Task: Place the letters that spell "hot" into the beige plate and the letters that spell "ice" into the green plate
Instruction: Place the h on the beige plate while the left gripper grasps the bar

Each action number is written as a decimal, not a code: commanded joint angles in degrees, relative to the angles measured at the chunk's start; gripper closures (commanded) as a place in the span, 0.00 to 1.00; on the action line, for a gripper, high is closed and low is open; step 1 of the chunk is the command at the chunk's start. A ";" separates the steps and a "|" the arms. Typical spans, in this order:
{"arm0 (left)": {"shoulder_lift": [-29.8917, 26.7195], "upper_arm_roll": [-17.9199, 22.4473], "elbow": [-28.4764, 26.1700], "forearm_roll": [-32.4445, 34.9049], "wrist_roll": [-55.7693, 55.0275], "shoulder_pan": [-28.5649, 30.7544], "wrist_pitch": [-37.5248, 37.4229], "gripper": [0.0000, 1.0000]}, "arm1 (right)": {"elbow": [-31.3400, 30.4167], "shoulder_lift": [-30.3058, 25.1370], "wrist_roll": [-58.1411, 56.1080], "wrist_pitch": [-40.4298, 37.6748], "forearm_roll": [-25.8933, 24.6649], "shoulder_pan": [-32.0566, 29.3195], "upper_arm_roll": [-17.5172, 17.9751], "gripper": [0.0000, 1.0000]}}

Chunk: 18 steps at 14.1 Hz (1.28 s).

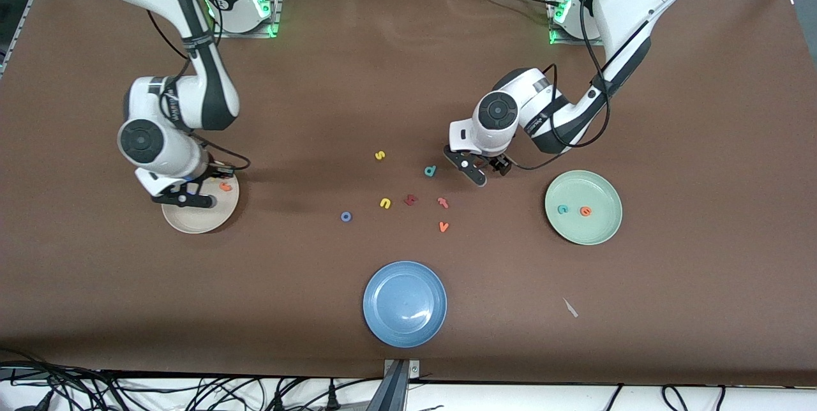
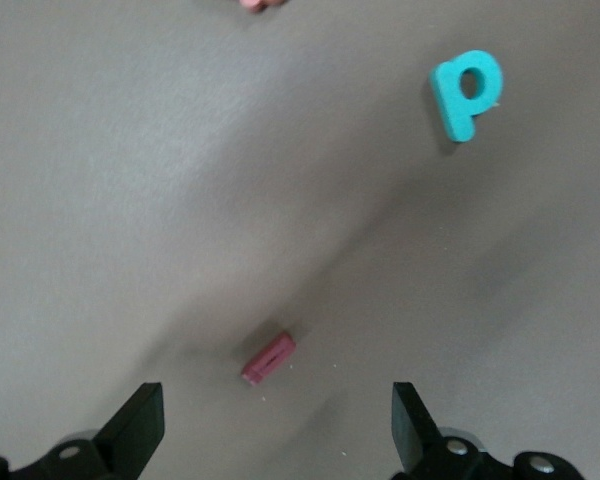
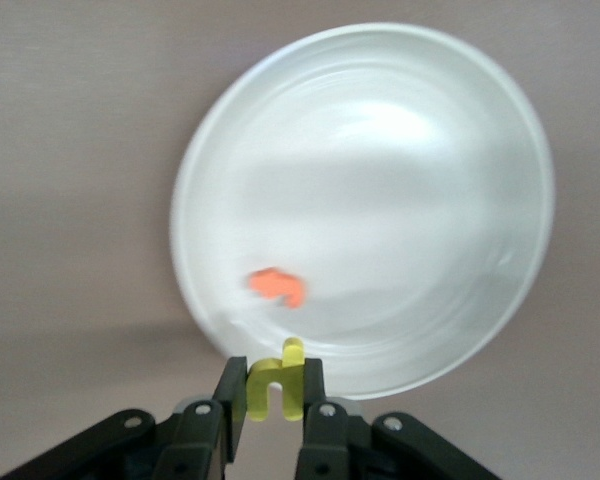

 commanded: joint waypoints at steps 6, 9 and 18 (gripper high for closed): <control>1.25 0.13 -1.29 6.03 16.78 1.38 3.16 0.23 | -0.24 -1.33 -1.28 -0.07 3.37 0.17 0.13 0.00; 1.69 0.13 -1.46 7.78 16.78 1.12 3.07 0.47 | 0.81 -1.24 4.75 0.02 5.82 1.22 1.52 0.00; 1.96 -0.22 -1.20 8.05 18.18 0.68 2.64 0.86 | 21.45 11.75 34.75 0.02 10.06 3.59 14.89 0.00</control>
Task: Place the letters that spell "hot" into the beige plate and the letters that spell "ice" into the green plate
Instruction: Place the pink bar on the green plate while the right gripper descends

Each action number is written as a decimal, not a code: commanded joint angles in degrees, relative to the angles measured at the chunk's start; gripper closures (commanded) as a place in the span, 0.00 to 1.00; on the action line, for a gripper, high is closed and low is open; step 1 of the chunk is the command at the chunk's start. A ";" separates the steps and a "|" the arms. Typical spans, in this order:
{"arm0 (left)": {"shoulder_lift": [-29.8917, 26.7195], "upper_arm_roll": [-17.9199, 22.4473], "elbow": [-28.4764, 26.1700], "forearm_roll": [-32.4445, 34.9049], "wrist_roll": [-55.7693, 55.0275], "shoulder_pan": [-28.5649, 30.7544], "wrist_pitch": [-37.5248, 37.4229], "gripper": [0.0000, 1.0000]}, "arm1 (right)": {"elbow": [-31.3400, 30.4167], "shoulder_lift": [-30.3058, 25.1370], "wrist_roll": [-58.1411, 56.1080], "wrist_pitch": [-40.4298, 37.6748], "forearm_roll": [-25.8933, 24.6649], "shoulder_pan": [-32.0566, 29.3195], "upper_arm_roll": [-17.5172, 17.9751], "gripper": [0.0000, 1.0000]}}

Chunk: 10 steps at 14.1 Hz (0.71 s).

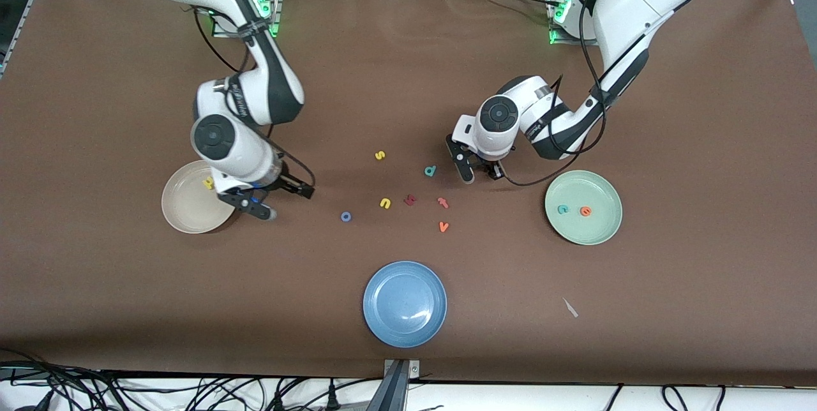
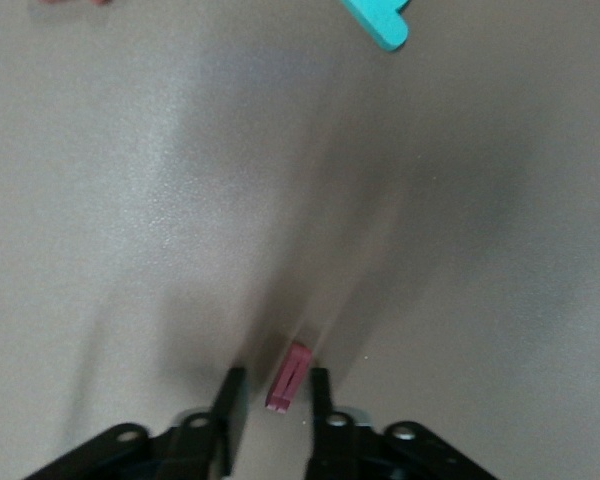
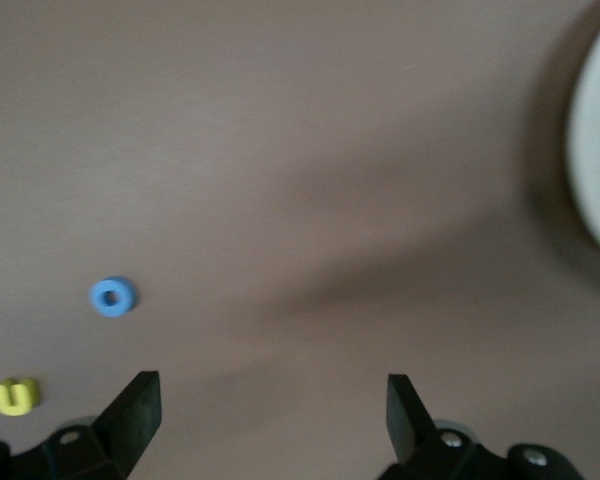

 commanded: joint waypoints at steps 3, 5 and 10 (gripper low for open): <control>-0.76 -0.68 -0.06 2.03 5.00 0.37 -0.24 0.91 | 14.35 11.25 0.79 -0.98 1.94 1.74 0.81 0.00; -0.93 -0.77 -0.06 1.77 5.46 0.80 -0.24 0.88 | 18.58 14.07 0.44 -3.95 2.21 1.57 1.78 0.00; -2.78 -0.86 1.43 1.16 8.96 1.95 -2.69 0.98 | 26.16 20.32 -0.08 -5.64 2.30 1.13 3.45 0.00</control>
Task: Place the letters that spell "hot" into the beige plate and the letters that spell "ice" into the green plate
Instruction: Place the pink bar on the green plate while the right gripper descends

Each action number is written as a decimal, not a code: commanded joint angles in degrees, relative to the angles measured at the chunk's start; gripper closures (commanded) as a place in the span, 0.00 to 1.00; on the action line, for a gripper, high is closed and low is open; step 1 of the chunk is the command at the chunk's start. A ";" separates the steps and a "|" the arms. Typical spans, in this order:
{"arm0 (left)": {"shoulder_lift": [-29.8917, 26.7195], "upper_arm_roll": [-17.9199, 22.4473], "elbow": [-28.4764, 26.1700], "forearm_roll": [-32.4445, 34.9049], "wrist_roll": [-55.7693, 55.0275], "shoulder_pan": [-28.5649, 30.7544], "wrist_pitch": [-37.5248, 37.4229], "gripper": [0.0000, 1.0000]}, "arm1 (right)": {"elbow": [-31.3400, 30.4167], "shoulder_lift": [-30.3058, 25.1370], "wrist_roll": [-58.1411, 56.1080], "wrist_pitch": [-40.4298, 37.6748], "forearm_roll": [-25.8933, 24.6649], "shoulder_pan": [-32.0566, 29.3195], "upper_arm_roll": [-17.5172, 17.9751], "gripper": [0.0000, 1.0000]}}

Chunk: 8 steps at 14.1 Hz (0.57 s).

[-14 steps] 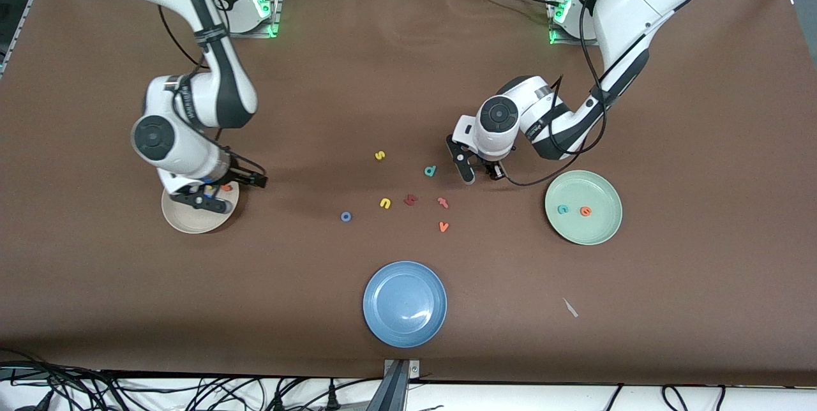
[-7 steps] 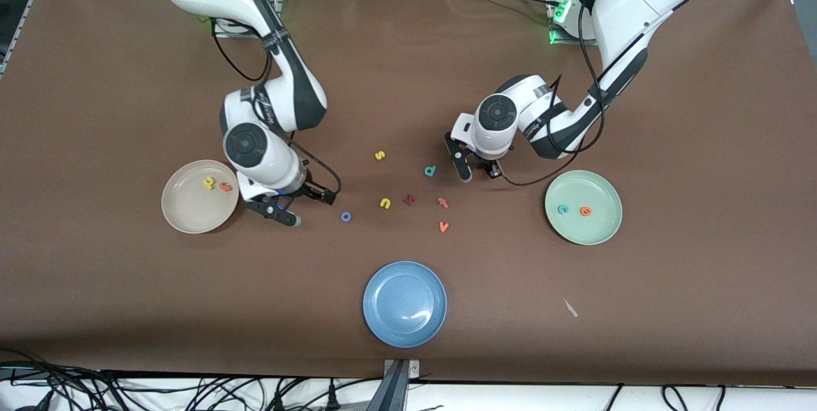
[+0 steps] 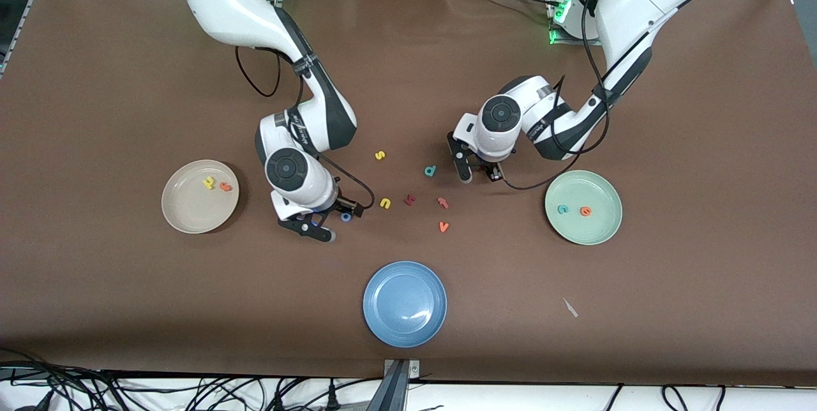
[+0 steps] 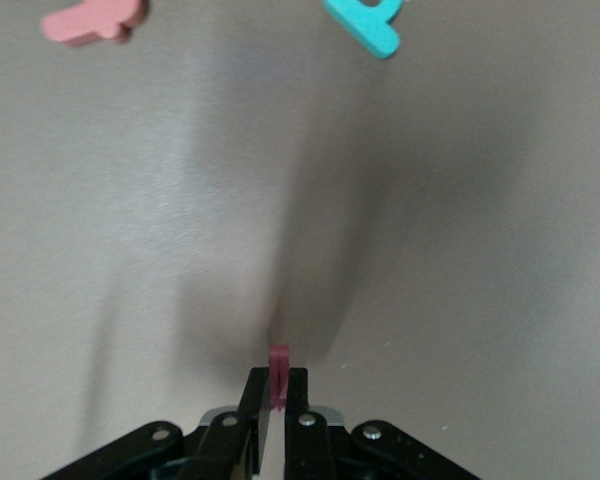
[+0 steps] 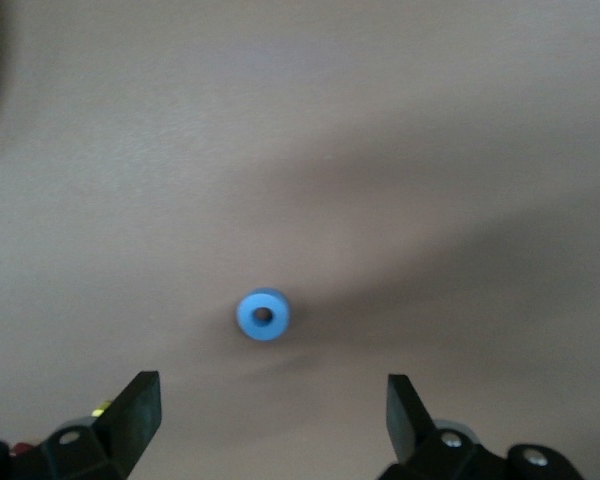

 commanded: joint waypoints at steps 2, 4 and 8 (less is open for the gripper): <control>-2.12 -0.57 0.28 0.97 4.07 1.94 -2.17 1.00 | 5.18 4.13 -0.81 -1.54 1.31 -0.74 0.61 0.00; -3.69 -1.01 0.28 0.97 5.46 2.90 -2.78 1.00 | 5.62 5.27 -0.81 -1.36 1.31 -0.74 0.61 0.00; -5.64 -1.01 3.70 0.88 9.33 5.28 -9.71 1.00 | 6.32 5.98 -1.07 -1.27 1.31 -0.83 0.61 0.01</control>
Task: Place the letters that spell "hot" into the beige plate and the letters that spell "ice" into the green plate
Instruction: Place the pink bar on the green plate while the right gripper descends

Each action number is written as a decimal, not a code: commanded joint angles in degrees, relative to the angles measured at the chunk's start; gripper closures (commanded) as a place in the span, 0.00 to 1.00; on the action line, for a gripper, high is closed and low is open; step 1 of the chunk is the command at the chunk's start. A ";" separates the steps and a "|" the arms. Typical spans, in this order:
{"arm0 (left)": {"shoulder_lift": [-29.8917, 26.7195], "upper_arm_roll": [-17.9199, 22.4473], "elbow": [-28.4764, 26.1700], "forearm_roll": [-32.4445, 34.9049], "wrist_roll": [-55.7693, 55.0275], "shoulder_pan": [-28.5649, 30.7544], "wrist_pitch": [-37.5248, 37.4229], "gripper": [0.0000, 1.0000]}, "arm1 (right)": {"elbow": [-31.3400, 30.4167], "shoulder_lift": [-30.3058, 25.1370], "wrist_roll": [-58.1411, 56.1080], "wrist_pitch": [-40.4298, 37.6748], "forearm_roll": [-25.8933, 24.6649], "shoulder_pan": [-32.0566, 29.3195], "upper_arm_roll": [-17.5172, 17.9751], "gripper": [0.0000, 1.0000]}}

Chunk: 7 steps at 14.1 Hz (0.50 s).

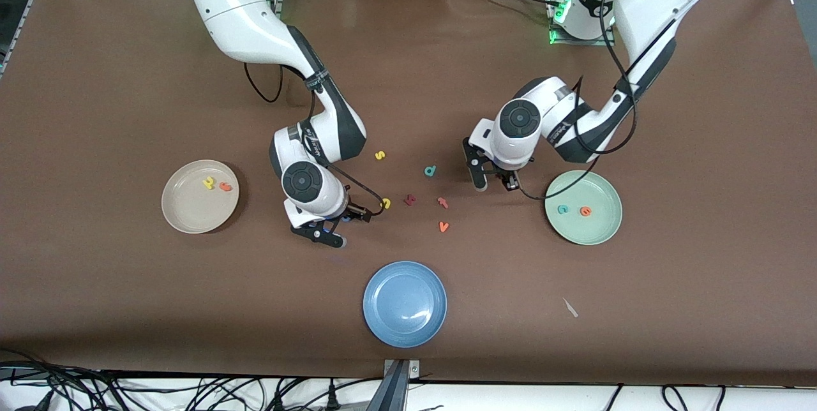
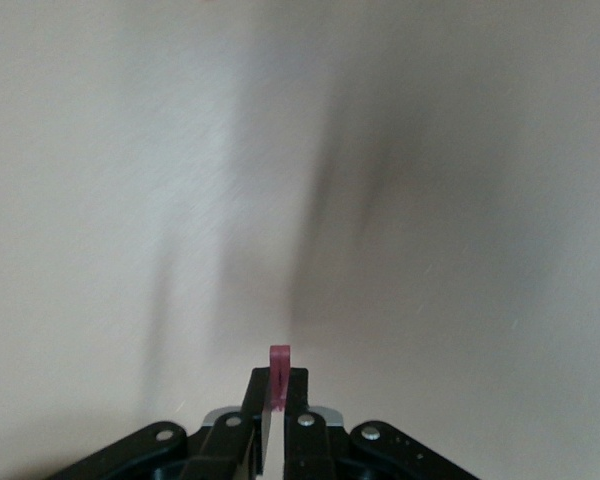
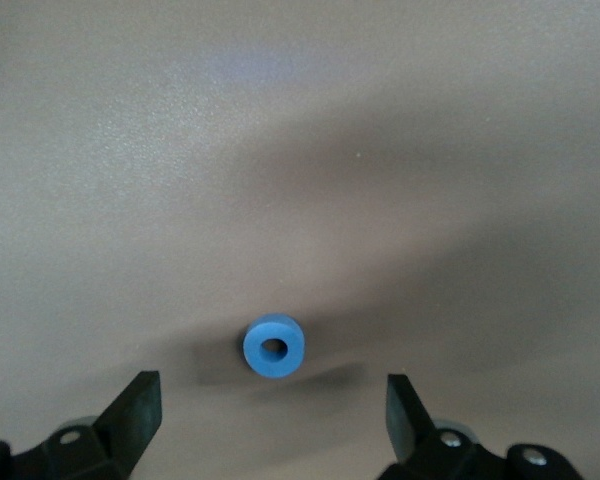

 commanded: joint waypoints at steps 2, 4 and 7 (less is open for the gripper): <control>-1.76 -0.59 2.62 0.88 6.69 5.11 -5.29 1.00 | 2.88 1.89 -0.88 -1.02 1.24 -0.59 0.34 0.06; -1.24 -0.41 2.62 1.15 11.87 10.90 -5.20 1.00 | 2.79 1.98 -1.23 -1.02 1.33 -0.68 0.43 0.16; 0.61 -0.15 2.53 1.50 15.41 14.96 -5.11 1.00 | 2.79 1.98 -1.84 -1.02 1.33 -1.20 0.43 0.28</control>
